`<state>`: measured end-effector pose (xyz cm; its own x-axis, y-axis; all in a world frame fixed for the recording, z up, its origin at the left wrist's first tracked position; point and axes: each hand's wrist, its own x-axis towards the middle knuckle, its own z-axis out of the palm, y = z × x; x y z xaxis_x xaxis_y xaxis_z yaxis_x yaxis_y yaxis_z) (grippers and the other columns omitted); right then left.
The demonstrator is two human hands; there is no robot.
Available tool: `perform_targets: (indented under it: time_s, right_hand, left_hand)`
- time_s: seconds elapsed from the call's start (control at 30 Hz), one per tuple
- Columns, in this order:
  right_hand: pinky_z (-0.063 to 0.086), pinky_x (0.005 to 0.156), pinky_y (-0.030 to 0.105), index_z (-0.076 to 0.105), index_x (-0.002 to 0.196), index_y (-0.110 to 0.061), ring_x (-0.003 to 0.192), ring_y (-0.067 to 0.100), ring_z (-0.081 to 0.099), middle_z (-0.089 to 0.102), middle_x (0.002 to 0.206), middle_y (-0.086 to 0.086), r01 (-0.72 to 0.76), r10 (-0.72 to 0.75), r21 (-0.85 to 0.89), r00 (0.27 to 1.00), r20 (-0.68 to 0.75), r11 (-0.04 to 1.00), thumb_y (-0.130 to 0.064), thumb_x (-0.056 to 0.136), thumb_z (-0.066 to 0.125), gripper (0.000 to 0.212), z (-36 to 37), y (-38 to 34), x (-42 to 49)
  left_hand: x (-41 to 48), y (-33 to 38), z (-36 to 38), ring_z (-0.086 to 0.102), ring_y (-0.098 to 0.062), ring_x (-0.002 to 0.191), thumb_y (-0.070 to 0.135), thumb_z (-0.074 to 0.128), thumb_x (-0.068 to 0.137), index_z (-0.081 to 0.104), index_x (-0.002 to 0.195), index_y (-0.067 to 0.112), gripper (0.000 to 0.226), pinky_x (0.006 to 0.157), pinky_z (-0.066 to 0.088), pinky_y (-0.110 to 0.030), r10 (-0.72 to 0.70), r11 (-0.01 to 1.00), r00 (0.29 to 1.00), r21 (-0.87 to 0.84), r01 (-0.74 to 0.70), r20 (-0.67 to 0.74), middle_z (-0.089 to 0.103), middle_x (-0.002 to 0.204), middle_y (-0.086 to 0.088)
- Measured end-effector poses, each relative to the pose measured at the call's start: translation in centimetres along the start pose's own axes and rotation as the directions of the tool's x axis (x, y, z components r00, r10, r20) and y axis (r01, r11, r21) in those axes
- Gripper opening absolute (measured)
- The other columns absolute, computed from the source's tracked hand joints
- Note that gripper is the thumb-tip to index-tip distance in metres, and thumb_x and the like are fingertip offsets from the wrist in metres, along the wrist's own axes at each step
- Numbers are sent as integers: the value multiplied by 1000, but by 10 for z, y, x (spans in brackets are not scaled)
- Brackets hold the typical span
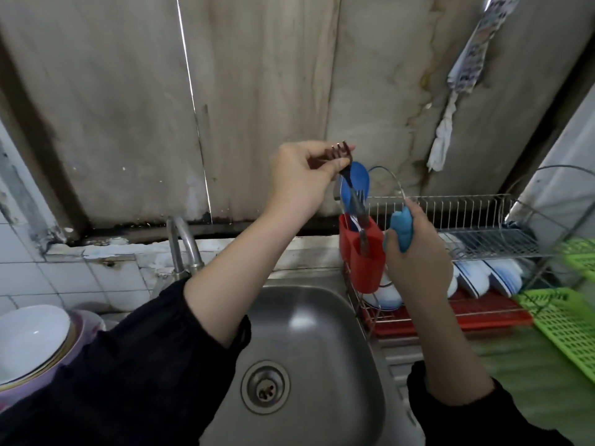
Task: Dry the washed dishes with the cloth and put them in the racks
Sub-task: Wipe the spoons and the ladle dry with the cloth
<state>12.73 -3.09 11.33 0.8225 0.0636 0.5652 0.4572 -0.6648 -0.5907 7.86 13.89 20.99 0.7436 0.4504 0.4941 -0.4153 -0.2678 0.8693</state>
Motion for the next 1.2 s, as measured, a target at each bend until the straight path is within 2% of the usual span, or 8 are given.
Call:
perform_targets:
  time_s: [0.13,0.23,0.4,0.53,0.67,0.87,1.03,1.2]
  right_hand:
    - [38,63,29,33,149,-34,75,15,51,64,121,3,-50,50,3,999,22,999,-26,97,56,58,1,3,-5]
    - [36,59,28,33,149,-36,73,17,51,64,116,4,-56,56,20,998,17,998,-25,97,56,58,3,4,-7]
    - [38,60,31,35,149,-33,73,23,54,64,114,7,-30,30,8,999,-17,1000,-24,96,56,58,8,3,-7]
    - [42,63,34,34,149,-35,84,28,62,63,114,5,-43,43,0,999,-24,999,-25,96,56,59,12,3,-8]
    - [45,65,36,35,149,-35,84,28,61,64,111,6,-41,42,14,999,-35,999,-23,95,57,60,11,2,-9]
    - [47,65,36,33,150,-33,82,25,60,64,107,6,-17,17,2,999,-44,1000,-25,96,55,59,11,2,-10]
    - [46,66,36,32,151,-34,87,26,59,63,105,7,-6,7,18,999,-38,1000,-24,96,55,60,11,5,-10]
    - [35,68,32,26,152,-37,101,22,46,58,108,4,2,-2,-25,1000,19,1000,-28,98,54,62,6,7,-11]
  left_hand:
    - [4,-22,28,71,-20,77,-2,73,81,77,86,10,14,77,59,-37,-62,981,994,189,44,91,74,83,-6]
    - [0,-43,46,71,-26,78,-1,76,78,75,95,2,18,80,59,-41,-138,961,983,255,103,123,72,81,-10]
    - [-7,-65,62,69,-18,64,2,81,73,56,78,16,29,68,58,-29,-216,959,971,211,191,100,63,62,-4]
    - [-6,-80,69,73,-29,73,-4,80,73,49,72,9,33,70,61,-40,-380,925,924,4,380,39,65,73,-16]
    - [-2,-89,69,66,-18,48,-2,80,73,50,69,9,32,51,56,-27,-502,864,863,-2,503,52,65,67,-14]
    - [1,-93,67,55,-8,36,11,85,72,50,61,11,37,37,38,-16,-479,871,874,166,462,86,63,54,-6]
    - [-2,-90,64,58,-9,41,13,84,73,50,62,12,35,39,39,-16,-442,887,891,203,415,108,64,56,-6]
    - [-14,-82,55,63,-10,53,16,80,79,57,72,14,24,47,45,-16,-359,908,921,285,306,155,66,64,-5]
